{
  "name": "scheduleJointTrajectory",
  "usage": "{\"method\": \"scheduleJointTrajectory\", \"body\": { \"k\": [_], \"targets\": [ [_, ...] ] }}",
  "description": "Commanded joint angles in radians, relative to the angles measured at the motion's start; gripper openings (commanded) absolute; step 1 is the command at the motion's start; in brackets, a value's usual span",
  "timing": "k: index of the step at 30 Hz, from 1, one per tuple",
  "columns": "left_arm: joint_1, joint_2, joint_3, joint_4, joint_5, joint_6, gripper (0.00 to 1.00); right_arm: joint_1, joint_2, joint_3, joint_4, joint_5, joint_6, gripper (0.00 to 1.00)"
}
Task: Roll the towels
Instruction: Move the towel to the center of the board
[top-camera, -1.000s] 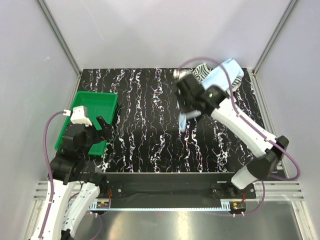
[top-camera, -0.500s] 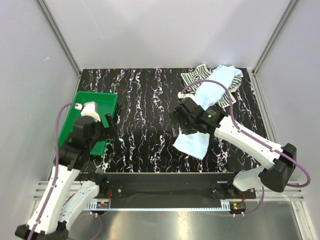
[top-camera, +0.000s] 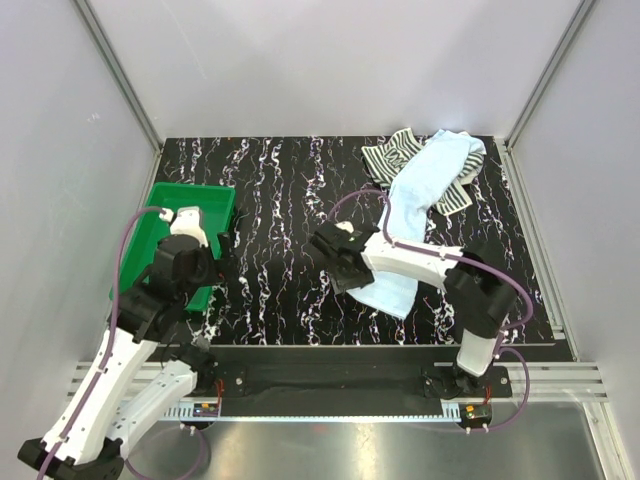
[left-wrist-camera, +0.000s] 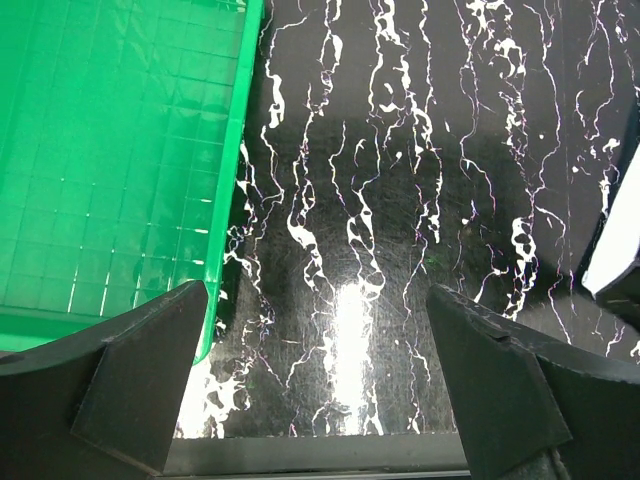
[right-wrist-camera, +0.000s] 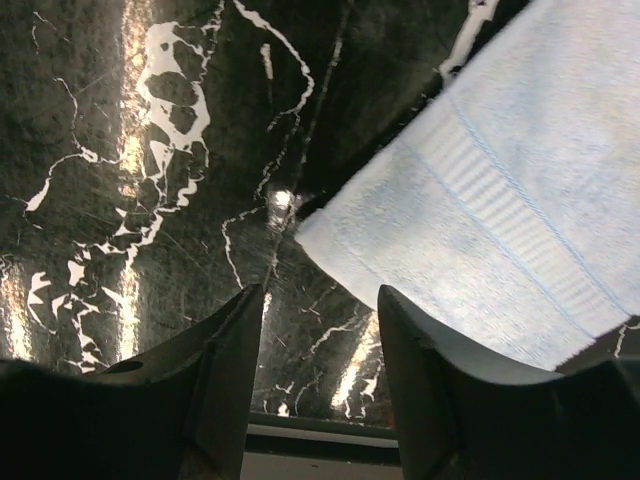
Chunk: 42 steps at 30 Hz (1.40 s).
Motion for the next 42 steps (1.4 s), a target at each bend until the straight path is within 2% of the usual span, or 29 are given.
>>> {"method": "scheduleJointTrajectory", "body": {
  "k": [1,14,17,22,29,35,41,42],
  "targets": [
    [-0.002,-0.011,0.009,0.043,-0.022,0.003,0.99,0.025,0.057,0.054,0.048,-0.006,0.010,0.56],
    [-0.002,-0.035,0.001,0.054,-0.011,0.008,0.99,0.026,0.143,0.068,0.038,0.043,0.030,0.45],
    [-0.002,-0.035,0.001,0.052,-0.009,0.008,0.99,0.028,0.163,0.082,0.029,0.057,0.032,0.39],
    [-0.002,-0.044,-0.001,0.055,-0.011,0.006,0.99,0.026,0.186,0.091,0.025,0.083,0.027,0.18],
    [-0.002,-0.043,-0.004,0.057,-0.011,0.005,0.99,0.026,0.183,0.108,0.006,0.117,0.019,0.06],
    [-0.002,-0.037,-0.004,0.058,-0.006,0.006,0.99,0.033,0.103,0.257,-0.126,0.177,-0.016,0.00],
    [-0.002,-0.041,-0.004,0.058,-0.008,0.005,0.99,0.077,0.033,0.530,-0.249,0.155,-0.109,0.00],
    [-0.002,-0.043,-0.005,0.057,-0.008,0.005,0.99,0.095,0.033,0.617,-0.281,0.151,-0.122,0.00]
  ]
}}
